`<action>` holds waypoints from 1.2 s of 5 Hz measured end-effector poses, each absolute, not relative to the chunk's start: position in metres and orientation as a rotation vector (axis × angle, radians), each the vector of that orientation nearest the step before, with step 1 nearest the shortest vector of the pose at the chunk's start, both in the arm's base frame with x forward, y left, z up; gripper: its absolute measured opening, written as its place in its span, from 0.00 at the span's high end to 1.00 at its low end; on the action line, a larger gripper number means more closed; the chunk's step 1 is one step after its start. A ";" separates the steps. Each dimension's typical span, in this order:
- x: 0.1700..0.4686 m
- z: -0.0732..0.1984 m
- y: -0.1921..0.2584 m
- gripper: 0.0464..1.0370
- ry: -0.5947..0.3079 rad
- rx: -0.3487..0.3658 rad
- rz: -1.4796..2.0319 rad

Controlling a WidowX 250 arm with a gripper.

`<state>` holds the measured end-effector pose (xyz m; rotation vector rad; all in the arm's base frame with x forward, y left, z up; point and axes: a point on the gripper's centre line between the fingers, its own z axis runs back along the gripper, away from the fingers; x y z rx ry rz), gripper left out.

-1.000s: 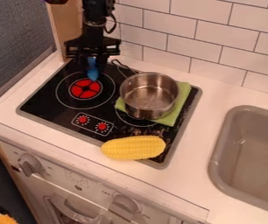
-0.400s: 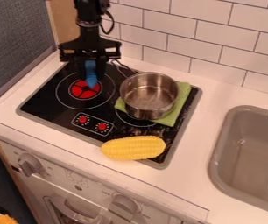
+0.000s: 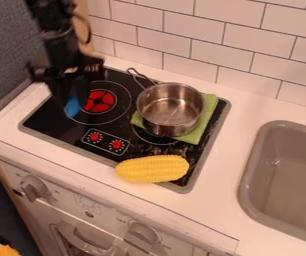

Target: Put the fork on the left burner

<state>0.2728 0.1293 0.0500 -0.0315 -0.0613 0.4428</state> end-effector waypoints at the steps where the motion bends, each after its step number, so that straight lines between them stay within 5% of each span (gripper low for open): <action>1: 0.252 0.037 0.140 0.63 -0.049 -0.088 0.246; 4: 0.254 0.015 0.148 0.57 0.023 0.002 -0.047; 6: 0.249 0.043 0.136 0.04 -0.005 0.001 0.044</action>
